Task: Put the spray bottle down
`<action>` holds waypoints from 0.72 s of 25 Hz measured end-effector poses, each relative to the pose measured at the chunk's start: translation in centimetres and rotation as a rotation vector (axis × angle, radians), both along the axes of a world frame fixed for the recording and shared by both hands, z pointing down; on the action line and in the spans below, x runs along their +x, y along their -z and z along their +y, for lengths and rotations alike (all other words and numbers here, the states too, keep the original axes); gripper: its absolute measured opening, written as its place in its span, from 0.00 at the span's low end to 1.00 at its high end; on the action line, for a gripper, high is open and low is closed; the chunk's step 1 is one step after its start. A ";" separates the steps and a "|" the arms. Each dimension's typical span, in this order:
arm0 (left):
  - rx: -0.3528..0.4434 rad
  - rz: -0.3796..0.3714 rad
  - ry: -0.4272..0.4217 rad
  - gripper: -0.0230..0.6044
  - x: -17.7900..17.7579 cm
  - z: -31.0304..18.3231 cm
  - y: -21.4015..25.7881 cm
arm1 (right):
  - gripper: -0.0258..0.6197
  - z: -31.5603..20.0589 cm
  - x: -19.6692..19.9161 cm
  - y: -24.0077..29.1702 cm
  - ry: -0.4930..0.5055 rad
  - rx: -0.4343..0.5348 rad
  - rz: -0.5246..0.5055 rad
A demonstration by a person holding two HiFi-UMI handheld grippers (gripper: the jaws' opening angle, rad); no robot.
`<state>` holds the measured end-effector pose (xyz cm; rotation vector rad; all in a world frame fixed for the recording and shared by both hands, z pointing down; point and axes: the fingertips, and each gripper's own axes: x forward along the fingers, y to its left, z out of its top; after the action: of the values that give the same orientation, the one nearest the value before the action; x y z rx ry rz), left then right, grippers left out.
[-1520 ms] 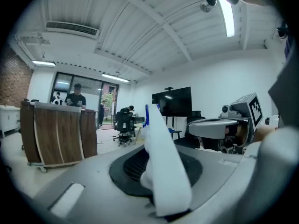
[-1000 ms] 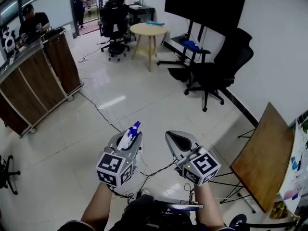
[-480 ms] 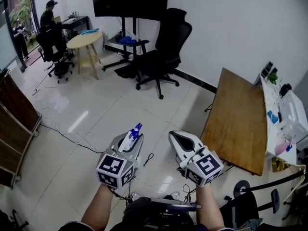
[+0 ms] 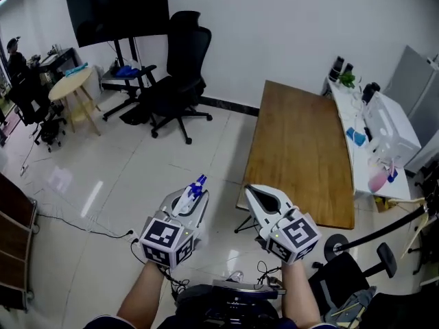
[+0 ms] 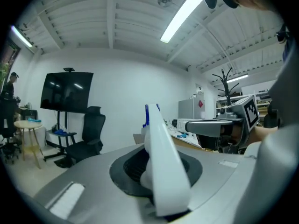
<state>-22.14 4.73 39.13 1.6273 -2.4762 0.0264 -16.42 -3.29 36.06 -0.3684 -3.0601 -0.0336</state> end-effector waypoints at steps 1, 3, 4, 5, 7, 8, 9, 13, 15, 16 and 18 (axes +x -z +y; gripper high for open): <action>0.003 0.001 -0.013 0.14 0.4 -1.4 0.0 | 0.05 -1.4 0.6 0.0 -0.016 -0.001 -0.001; 0.011 0.003 -0.039 0.14 1.3 -4.1 -0.1 | 0.05 -3.9 1.7 -0.1 -0.046 0.002 0.000; 0.015 0.005 -0.052 0.14 1.8 -5.3 -0.1 | 0.05 -5.0 2.3 -0.2 -0.058 0.006 0.001; 0.017 0.007 -0.065 0.14 2.2 -6.5 -0.2 | 0.05 -6.0 2.8 -0.2 -0.069 0.010 0.002; 0.019 0.012 -0.090 0.14 3.1 -8.7 -0.3 | 0.05 -8.1 4.1 -0.1 -0.096 0.016 0.003; 0.019 0.015 -0.105 0.14 3.5 -9.8 -0.3 | 0.05 -9.2 4.7 -0.1 -0.115 0.016 0.002; 0.017 0.017 -0.124 0.14 4.1 -10.9 -0.3 | 0.05 -10.2 5.3 0.0 -0.135 0.012 0.001; 0.003 0.025 -0.211 0.14 5.8 -14.3 -0.5 | 0.05 -13.1 7.3 0.0 -0.214 -0.002 0.003; 0.003 0.026 -0.247 0.14 6.3 -15.8 -0.5 | 0.05 -14.2 8.1 -0.3 -0.246 -0.002 0.008; 0.004 0.026 -0.266 0.14 6.6 -16.6 -0.5 | 0.05 -14.9 8.5 -0.4 -0.266 -0.002 0.011; 0.005 0.024 -0.309 0.14 7.2 -18.3 -0.4 | 0.05 -16.3 9.3 -0.6 -0.309 -0.007 0.013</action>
<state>-14.91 -13.56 39.50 1.9829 -2.1850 0.0413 -7.12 -19.58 36.64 0.1066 -3.0654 -0.0061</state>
